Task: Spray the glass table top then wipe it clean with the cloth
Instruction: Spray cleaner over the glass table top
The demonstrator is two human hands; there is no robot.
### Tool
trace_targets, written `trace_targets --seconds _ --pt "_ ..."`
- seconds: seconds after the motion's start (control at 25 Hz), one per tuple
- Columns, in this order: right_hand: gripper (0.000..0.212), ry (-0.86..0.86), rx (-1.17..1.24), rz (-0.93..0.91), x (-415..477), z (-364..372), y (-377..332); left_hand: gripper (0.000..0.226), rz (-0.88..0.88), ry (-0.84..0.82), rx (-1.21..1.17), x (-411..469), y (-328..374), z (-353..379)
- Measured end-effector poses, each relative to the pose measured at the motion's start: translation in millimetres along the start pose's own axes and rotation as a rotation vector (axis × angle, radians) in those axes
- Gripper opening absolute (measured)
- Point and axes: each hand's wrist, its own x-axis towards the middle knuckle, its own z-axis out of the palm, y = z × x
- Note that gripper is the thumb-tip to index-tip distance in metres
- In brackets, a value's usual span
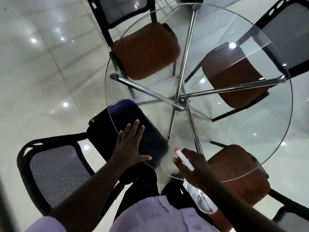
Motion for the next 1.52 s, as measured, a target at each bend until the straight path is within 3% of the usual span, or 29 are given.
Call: trace_targets --seconds 0.16,0.28,0.36,0.48,0.56,0.84,1.08,1.16,1.24,1.32,1.44,1.52 --pt "0.028 0.226 0.097 0.237 -39 -36 37 0.125 0.153 0.025 0.054 -7 34 21" --pt "0.038 0.194 0.168 0.384 -36 -64 54 0.118 0.271 0.001 0.119 -12 58 31" --pt "0.039 0.207 0.144 0.344 -18 -76 45 0.11 0.31 -0.018 0.136 -16 69 34" --pt "0.034 0.287 0.086 0.086 16 -78 26 0.095 0.272 -0.077 0.132 -22 81 38" --pt "0.046 0.327 0.019 -0.015 39 -79 13 0.088 0.238 -0.073 0.129 -27 82 39" --pt "0.041 0.408 0.067 0.019 18 -83 23 0.082 0.236 -0.1 0.145 -32 75 35" --pt "0.028 0.402 0.214 0.412 -98 -68 96 0.079 0.357 -0.081 0.193 -53 107 60" --pt "0.034 0.382 0.239 0.477 -131 -60 108 0.083 0.373 -0.047 0.204 -61 121 70" --pt "0.037 0.38 0.254 0.446 -155 -50 120 0.087 0.357 -0.036 0.194 -63 130 76" --pt "0.016 0.316 0.202 0.332 -171 -41 126 0.086 0.352 -0.057 0.21 -59 133 76" --pt "0.029 0.201 0.157 0.203 -170 -26 127 0.089 0.381 -0.08 0.245 -46 136 69" --pt "0.035 0.227 0.188 0.175 -162 -27 128 0.093 0.403 -0.088 0.262 -37 144 62"
